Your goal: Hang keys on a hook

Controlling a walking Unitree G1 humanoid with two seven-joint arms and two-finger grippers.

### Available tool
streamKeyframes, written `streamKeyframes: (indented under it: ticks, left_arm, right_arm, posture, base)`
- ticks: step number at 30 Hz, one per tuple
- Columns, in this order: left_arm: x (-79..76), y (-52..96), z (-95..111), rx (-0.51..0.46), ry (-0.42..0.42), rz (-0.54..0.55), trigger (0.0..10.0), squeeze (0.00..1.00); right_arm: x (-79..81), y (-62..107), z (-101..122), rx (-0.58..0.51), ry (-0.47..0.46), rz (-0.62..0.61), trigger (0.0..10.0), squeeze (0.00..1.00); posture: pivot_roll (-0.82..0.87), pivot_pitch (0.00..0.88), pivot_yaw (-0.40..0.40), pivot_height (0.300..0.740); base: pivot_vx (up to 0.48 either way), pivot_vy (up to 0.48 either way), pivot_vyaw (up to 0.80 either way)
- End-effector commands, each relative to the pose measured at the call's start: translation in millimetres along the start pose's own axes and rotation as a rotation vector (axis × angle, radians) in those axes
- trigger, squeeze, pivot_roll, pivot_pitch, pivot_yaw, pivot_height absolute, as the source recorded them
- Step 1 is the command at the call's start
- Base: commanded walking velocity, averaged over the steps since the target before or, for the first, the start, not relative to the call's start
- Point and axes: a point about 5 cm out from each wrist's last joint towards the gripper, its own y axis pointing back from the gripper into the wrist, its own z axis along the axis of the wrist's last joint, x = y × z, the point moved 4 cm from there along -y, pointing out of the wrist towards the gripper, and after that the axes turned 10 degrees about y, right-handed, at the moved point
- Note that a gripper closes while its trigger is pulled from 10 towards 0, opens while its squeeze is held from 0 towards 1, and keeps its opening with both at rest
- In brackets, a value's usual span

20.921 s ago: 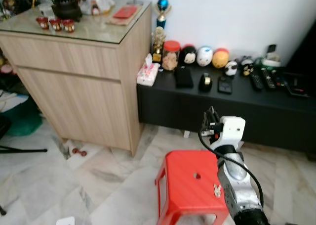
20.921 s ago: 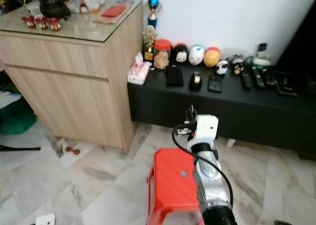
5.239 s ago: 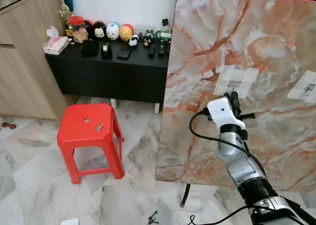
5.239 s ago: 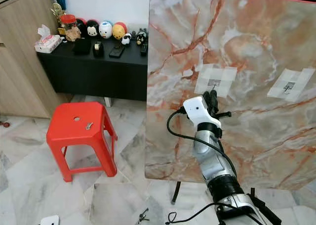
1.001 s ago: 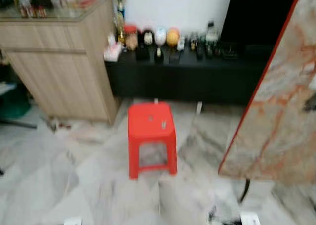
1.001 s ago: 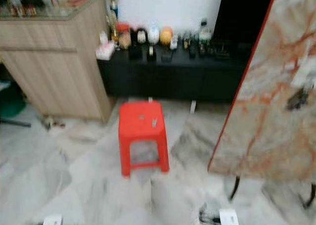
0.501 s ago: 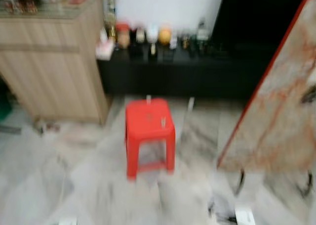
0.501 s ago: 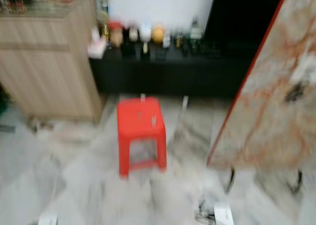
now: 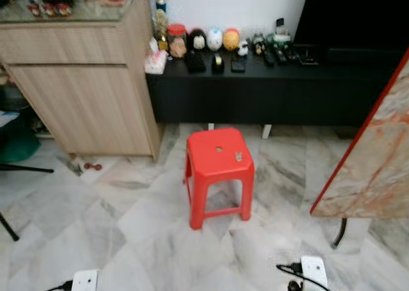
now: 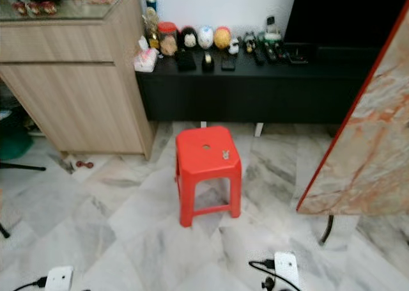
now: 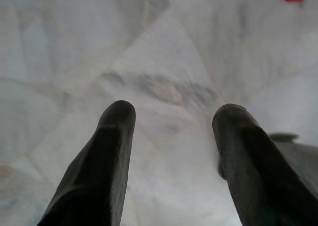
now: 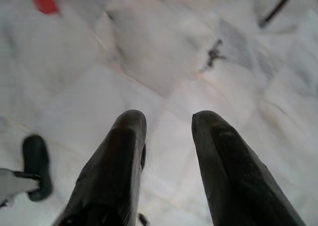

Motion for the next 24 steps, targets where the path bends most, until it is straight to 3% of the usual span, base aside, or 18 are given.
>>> streamKeyframes:
  ticks: [1, 10, 16, 24]
  left_arm:
    - [-5.0, -0.9, -2, 0.020, 0.004, -0.005, 10.0, 0.00]
    - [-16.9, -2.7, 3, 0.009, 0.001, -0.037, 10.0, 0.00]
    - [-12.6, -2.1, 0, 0.010, 0.003, -0.008, 10.0, 0.00]
    - [-11.0, -2.5, 5, 0.002, -0.029, -0.026, 10.0, 0.00]
  right_arm:
    - [-6.9, 0.6, -4, 0.017, -0.016, -0.019, 10.0, 0.00]
    - [-18.7, 0.4, 5, -0.009, 0.002, -0.033, 10.0, 0.00]
    - [-24.2, 1.2, 2, -0.009, -0.038, -0.037, 10.0, 0.00]
    - [-32.3, 1.5, 9, -0.028, 0.044, -0.048, 10.0, 0.00]
  posture:
    - [0.03, 0.000, 0.021, 0.740]
    - [0.04, 0.000, -0.012, 0.740]
    - [0.03, 0.000, -0.036, 0.740]
    - [0.05, 0.012, -0.051, 0.740]
  base:
    - [0.000, 0.000, 0.00]
    - [0.000, 0.000, 0.00]
    - [0.000, 0.000, 0.00]
    - [0.030, 0.000, 0.10]
